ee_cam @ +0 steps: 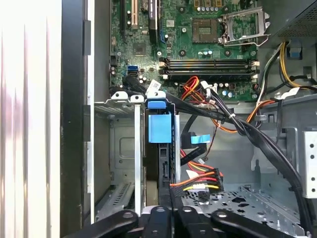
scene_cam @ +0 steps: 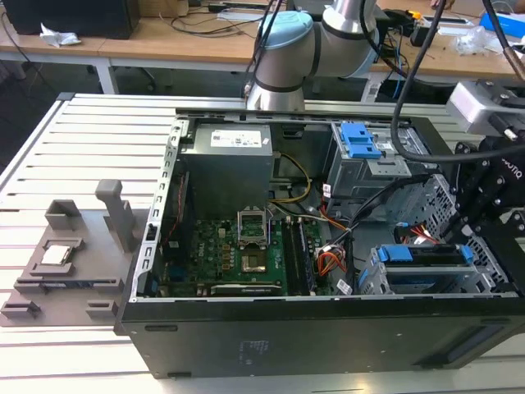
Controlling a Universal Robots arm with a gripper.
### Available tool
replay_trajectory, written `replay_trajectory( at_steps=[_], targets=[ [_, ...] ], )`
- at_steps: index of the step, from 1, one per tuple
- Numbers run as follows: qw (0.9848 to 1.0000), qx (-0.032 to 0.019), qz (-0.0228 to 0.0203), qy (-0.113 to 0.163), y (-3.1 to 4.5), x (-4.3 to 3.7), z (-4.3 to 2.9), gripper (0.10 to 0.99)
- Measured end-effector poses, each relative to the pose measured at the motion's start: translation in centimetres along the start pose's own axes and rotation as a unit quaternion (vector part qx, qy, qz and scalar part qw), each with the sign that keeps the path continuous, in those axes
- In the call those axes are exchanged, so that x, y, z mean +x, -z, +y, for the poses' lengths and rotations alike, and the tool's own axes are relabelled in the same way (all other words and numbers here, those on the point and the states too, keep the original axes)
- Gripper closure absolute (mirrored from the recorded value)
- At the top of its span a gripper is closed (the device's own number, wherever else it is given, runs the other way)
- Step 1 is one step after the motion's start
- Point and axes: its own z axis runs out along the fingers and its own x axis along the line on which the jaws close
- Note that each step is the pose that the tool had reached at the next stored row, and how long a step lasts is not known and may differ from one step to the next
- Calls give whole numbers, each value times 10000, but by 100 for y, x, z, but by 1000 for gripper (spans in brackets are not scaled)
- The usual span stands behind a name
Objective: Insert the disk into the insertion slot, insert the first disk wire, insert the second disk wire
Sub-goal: 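Insert the first disk wire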
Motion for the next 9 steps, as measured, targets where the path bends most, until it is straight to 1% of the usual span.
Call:
replay_trajectory(
  at_steps=[1,2,3,9],
  targets=[
    [10000,1,51,-3,70,-15,4,980],
    [10000,2,81,-5,132,-21,8,980],
    [10000,2,88,-5,167,-20,10,980],
    [10000,2,88,-5,174,-20,10,980]
  ],
)
